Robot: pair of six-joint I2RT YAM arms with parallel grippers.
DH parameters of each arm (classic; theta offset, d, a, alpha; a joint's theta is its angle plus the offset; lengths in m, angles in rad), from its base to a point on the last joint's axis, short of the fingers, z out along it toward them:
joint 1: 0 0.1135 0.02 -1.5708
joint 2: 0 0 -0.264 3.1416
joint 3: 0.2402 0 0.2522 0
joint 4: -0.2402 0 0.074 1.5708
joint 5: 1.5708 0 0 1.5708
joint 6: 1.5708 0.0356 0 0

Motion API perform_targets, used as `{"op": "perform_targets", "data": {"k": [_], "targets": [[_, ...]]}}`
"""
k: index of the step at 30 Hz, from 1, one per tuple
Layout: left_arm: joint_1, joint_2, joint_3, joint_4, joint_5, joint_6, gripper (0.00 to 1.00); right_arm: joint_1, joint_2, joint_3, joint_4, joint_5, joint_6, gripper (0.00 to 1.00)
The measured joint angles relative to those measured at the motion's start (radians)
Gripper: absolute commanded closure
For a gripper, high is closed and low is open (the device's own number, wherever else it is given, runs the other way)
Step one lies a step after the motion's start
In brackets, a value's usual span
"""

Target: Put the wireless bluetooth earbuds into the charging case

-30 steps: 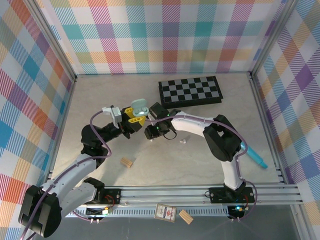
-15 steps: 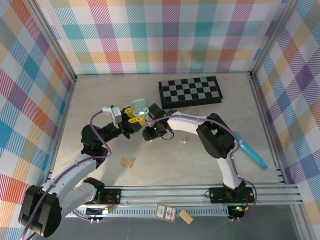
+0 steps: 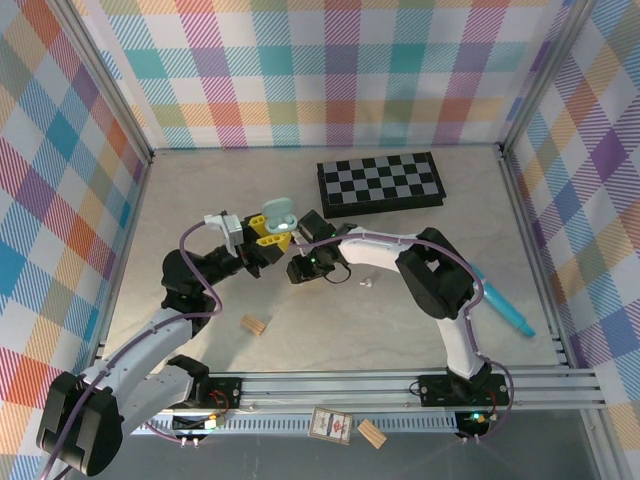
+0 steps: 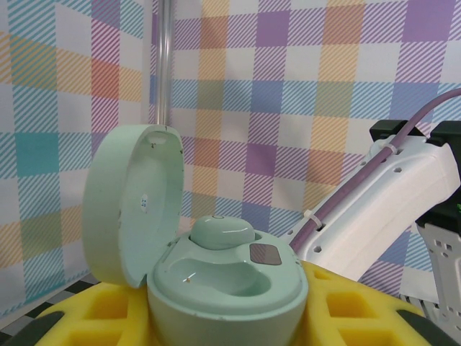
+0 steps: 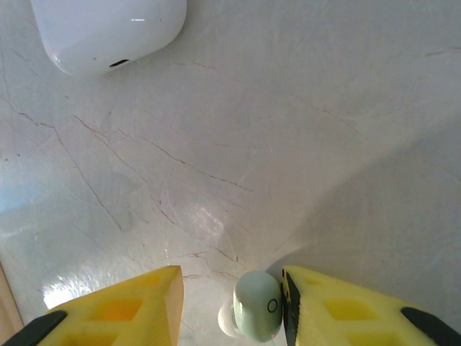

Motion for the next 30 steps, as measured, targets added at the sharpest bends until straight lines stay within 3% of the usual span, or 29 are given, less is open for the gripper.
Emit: {"op": "perform_targets", "data": {"k": [16, 30], "targets": [[0.0, 0.002, 0.0, -0.015, 0.0, 0.0, 0.73, 0.001, -0.005, -0.019, 0.022, -0.032, 0.018, 0.62], [0.0, 0.002, 0.0, -0.015, 0.0, 0.0, 0.73, 0.001, -0.008, -0.025, 0.023, -0.059, 0.033, 0.75]]}}
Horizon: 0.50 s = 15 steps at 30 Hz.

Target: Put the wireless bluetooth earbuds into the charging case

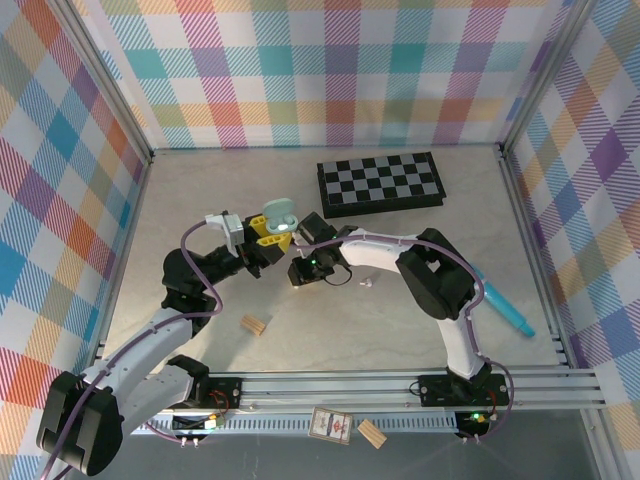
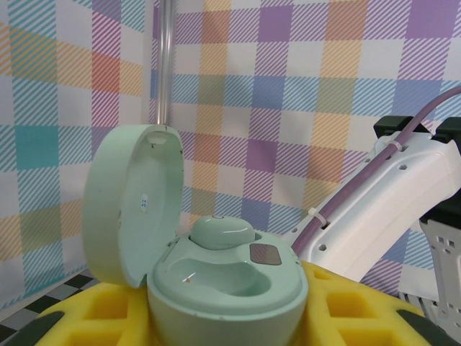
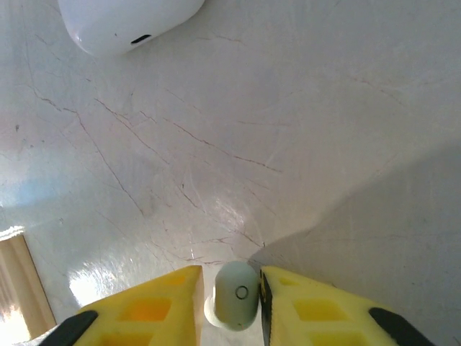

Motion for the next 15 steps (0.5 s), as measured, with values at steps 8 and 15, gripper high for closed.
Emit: {"op": "perform_targets", "data": {"k": [8, 15], "targets": [[0.0, 0.0, 0.0, 0.0, 0.0, 0.0, 0.73, 0.0, 0.0, 0.0, 0.001, -0.011, 0.007, 0.74], [0.0, 0.0, 0.0, 0.0, 0.0, 0.0, 0.73, 0.0, 0.002, 0.0, 0.002, -0.013, 0.008, 0.73]]}}
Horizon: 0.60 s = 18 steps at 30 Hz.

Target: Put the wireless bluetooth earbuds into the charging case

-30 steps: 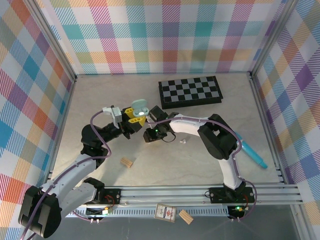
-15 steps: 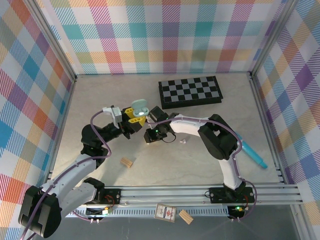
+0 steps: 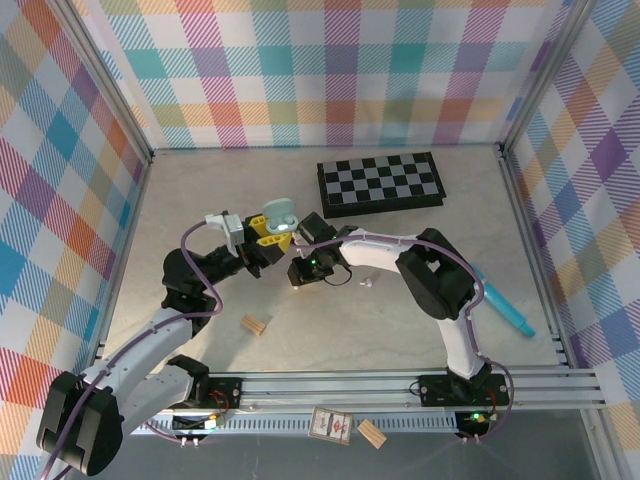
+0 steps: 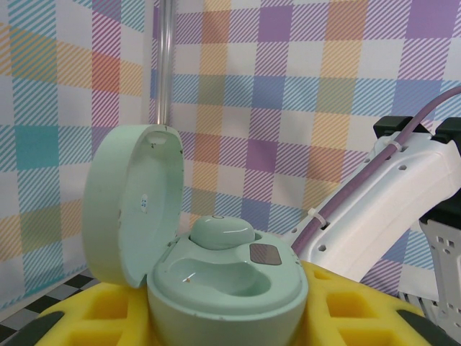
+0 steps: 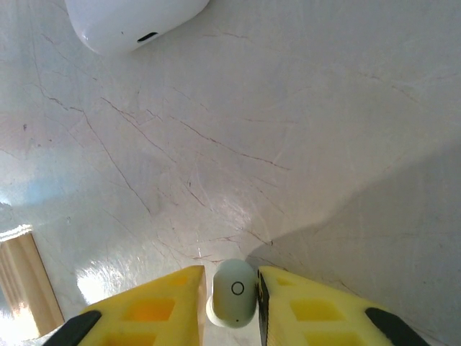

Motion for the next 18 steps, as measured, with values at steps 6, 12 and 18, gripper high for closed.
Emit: {"op": "perform_targets", "data": {"k": [6, 12, 18], "targets": [[0.0, 0.0, 0.0, 0.0, 0.0, 0.0, 0.73, 0.0, 0.01, 0.0, 0.001, -0.006, 0.0, 0.77], [0.0, 0.0, 0.0, -0.003, 0.0, 0.0, 0.73, 0.0, 0.011, 0.0, 0.002, -0.011, -0.005, 0.81], [0.0, 0.003, 0.0, -0.003, 0.0, 0.0, 0.73, 0.0, -0.003, -0.008, 0.0, 0.016, -0.008, 0.81]]}}
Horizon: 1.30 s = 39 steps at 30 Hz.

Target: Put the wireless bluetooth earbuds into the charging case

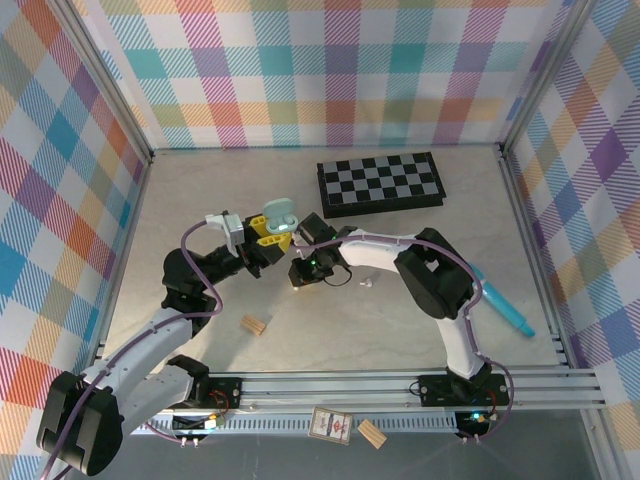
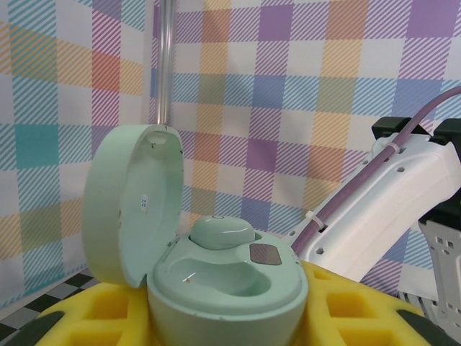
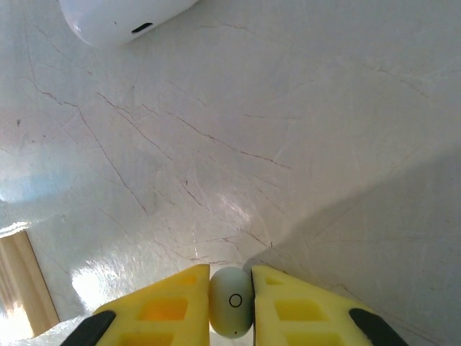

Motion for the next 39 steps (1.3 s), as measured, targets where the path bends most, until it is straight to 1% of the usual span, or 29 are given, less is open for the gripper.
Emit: {"op": "perform_targets", "data": {"k": [4, 7, 12, 17, 21, 25, 29, 33, 39], "targets": [[0.0, 0.0, 0.0, -0.003, 0.0, 0.011, 0.73, -0.007, -0.077, -0.069, 0.0, 0.055, 0.005, 0.81], [0.0, -0.002, 0.0, -0.014, -0.011, 0.034, 0.73, -0.022, -0.176, -0.135, 0.001, 0.093, 0.013, 0.81], [0.0, -0.032, -0.001, -0.064, -0.063, 0.101, 0.73, -0.07, -0.38, -0.235, 0.0, 0.183, 0.038, 0.82], [-0.003, -0.047, -0.028, -0.06, -0.145, 0.148, 0.73, -0.094, -0.563, -0.255, -0.027, 0.278, 0.041, 0.82], [-0.024, -0.038, -0.047, -0.06, -0.218, 0.196, 0.73, -0.092, -0.679, -0.231, -0.073, 0.293, 0.029, 0.81], [-0.076, -0.018, -0.047, -0.074, -0.294, 0.274, 0.73, -0.083, -0.743, -0.158, -0.12, 0.292, 0.003, 0.81], [-0.142, 0.017, -0.047, -0.098, -0.376, 0.363, 0.73, -0.041, -0.773, -0.077, -0.154, 0.293, -0.027, 0.81], [-0.193, 0.057, -0.047, -0.125, -0.439, 0.433, 0.73, 0.003, -0.776, -0.026, -0.167, 0.292, -0.05, 0.81], [-0.235, 0.095, -0.047, -0.135, -0.502, 0.498, 0.73, 0.05, -0.736, 0.048, -0.18, 0.277, -0.075, 0.81]]}}
